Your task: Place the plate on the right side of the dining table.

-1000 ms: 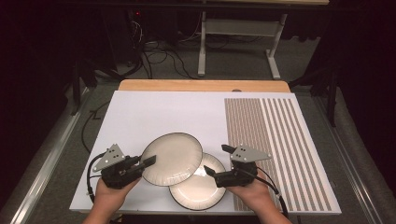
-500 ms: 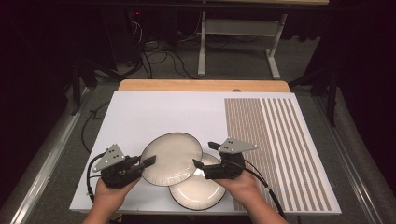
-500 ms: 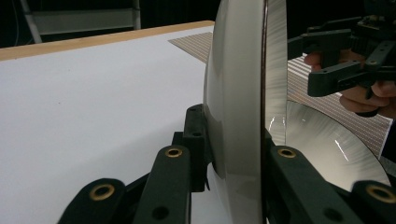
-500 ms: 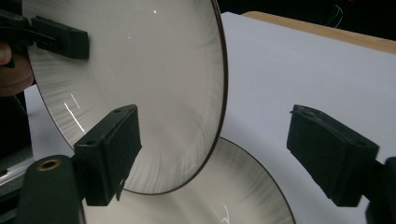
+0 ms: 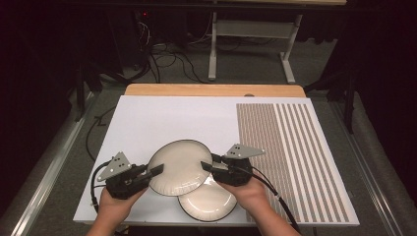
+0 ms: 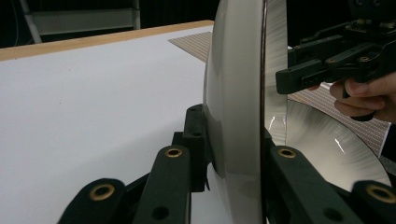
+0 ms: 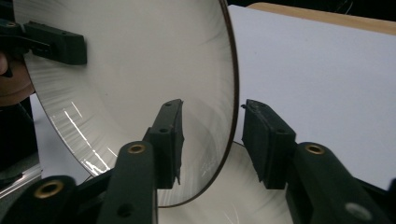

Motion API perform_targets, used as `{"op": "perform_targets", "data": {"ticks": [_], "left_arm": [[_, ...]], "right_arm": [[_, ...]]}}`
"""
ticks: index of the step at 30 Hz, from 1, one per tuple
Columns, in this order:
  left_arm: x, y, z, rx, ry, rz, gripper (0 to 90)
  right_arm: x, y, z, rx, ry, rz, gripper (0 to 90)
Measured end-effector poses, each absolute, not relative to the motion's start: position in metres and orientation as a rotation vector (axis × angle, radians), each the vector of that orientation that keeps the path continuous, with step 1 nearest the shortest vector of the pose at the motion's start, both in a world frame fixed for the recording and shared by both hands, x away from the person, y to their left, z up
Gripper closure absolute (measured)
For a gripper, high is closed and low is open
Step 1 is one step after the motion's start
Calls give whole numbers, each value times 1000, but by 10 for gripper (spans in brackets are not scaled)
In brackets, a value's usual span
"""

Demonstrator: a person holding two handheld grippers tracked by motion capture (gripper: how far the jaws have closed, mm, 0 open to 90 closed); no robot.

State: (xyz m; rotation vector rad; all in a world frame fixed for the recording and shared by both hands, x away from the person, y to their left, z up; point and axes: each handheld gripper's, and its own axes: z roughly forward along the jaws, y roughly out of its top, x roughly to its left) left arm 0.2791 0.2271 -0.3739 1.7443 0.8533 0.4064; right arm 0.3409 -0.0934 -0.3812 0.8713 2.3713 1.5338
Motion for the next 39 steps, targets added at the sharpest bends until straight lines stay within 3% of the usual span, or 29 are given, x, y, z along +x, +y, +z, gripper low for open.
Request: {"op": "perform_targets", "data": {"ticks": [2,14,22,39], "left_arm": [[279,227,-374,1746,851,409,766],[280,229,-376,1724,872,377,769],[282,233,-377,1680,892,312,786],[279,214,-365,1639,871,341,781]], "right_arm": [[342,-93,-383,890,2387,1538,690],[346,-94,-385,957,2405,1544,834],[344,-98,-380,971,2407,1588,866],[336,-119,-361,916,2345,1602,872]]}}
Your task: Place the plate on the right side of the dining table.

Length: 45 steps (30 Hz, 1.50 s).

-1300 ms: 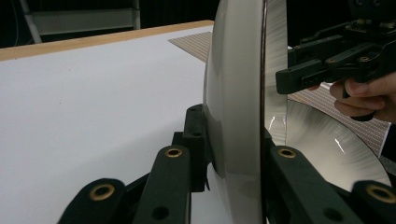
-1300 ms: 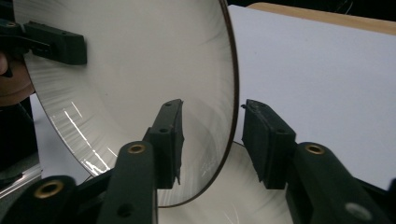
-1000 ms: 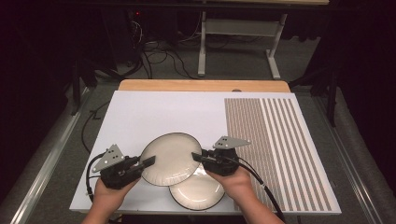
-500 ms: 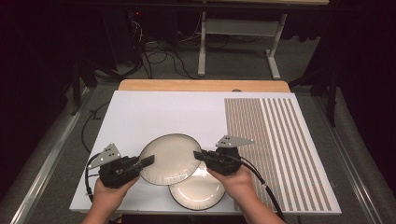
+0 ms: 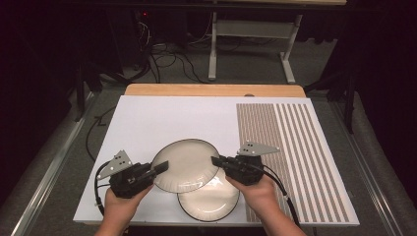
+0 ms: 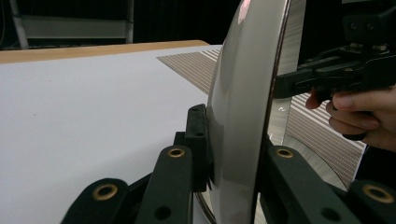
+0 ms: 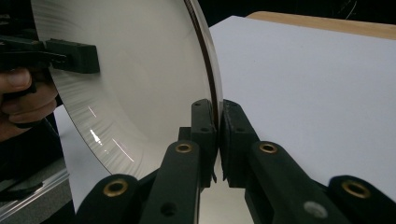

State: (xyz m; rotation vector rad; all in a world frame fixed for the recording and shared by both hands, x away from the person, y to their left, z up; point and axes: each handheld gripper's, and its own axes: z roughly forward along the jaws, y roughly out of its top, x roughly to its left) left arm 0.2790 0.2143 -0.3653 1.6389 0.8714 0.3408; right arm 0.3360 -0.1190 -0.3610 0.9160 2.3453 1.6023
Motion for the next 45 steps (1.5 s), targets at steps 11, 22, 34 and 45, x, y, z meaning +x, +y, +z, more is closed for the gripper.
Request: {"op": "perform_targets", "data": {"ticks": [11,22,34,45], "left_arm": [[288,192,-350,1683,856,322,781],[301,160,-335,1753,819,318,781],[325,108,-331,1788,763,254,781],[349,55,-333,1825,724,192,779]], "right_arm": [[335,-141,-349,939,2306,1585,870],[333,-172,-340,964,2246,1562,867],[329,-217,-333,1022,2167,1504,863],[329,-269,-340,1117,2073,1485,861]]}}
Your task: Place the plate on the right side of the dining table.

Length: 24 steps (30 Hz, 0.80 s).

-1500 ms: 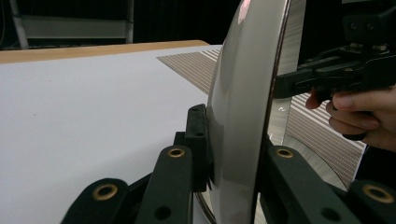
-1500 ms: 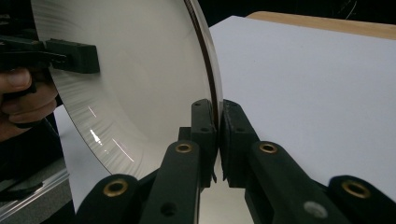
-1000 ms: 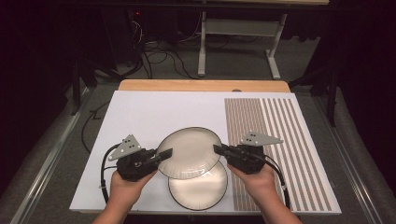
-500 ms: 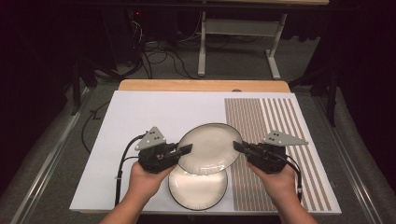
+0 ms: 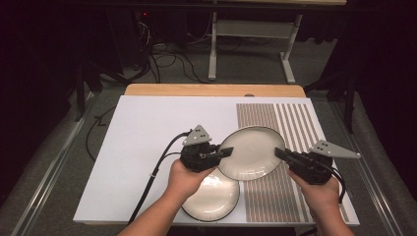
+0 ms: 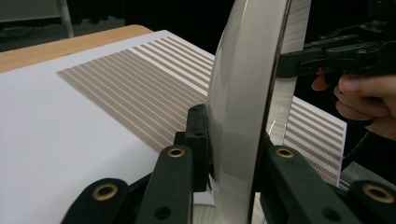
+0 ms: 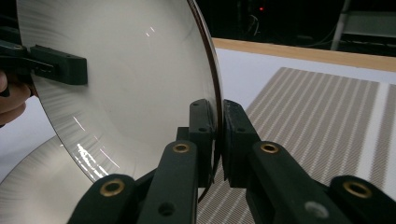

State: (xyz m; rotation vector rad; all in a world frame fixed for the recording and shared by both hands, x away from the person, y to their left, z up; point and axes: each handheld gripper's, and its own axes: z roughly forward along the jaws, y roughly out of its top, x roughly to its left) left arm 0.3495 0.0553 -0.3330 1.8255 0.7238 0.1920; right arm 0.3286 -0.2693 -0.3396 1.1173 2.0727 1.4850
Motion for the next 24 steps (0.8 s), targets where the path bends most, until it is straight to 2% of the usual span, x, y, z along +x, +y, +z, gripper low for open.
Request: {"op": "perform_targets", "data": {"ticks": [24], "left_arm": [[393,-30,-347,1952,684,106,754]], "right_arm": [[329,-342,-360,1254,1946,1415,863]]}}
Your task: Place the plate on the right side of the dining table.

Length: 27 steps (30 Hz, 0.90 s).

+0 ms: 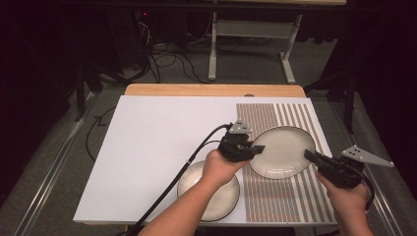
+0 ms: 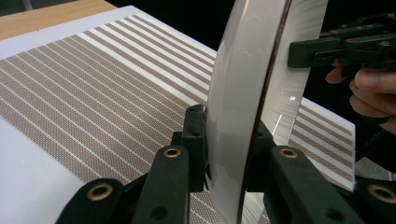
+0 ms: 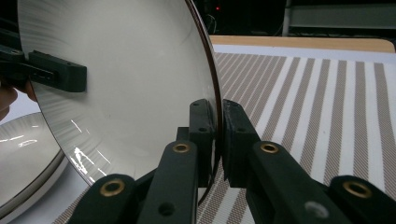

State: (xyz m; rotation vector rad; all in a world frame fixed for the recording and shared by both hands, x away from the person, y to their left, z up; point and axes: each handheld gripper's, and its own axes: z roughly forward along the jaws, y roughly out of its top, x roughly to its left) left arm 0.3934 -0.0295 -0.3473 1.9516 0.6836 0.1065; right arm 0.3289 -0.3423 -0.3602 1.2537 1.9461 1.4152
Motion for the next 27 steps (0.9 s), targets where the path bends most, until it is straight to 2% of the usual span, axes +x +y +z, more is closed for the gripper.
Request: {"op": "perform_targets", "data": {"ticks": [27], "left_arm": [[422,-76,-381,1992,739,44,704]], "right_arm": [[335,-374,-387,1378,1887,1332,867]]}}
